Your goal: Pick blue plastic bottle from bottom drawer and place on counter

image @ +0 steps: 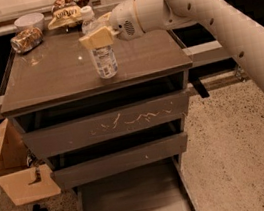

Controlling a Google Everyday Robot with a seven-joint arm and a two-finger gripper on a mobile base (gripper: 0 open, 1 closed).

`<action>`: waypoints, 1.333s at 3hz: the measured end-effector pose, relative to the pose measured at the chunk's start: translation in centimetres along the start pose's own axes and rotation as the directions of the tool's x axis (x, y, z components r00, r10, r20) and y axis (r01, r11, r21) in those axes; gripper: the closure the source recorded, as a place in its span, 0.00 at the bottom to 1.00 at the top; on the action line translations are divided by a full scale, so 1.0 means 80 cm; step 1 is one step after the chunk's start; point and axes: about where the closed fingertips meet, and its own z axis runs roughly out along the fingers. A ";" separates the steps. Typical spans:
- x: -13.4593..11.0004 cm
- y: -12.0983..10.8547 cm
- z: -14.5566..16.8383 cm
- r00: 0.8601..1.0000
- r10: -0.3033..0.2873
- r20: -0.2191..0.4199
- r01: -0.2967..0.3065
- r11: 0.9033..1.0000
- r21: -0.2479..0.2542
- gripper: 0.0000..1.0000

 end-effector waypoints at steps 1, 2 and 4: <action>-0.002 -0.009 0.004 1.000 0.025 0.007 -0.025 1.000 0.011 1.00; -0.008 -0.014 0.018 0.997 0.062 0.043 -0.061 0.998 -0.015 1.00; -0.009 -0.018 0.033 0.983 0.156 0.095 -0.151 0.987 -0.060 1.00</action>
Offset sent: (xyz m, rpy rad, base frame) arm 0.0288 0.0215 0.0066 0.1426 0.0918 0.0135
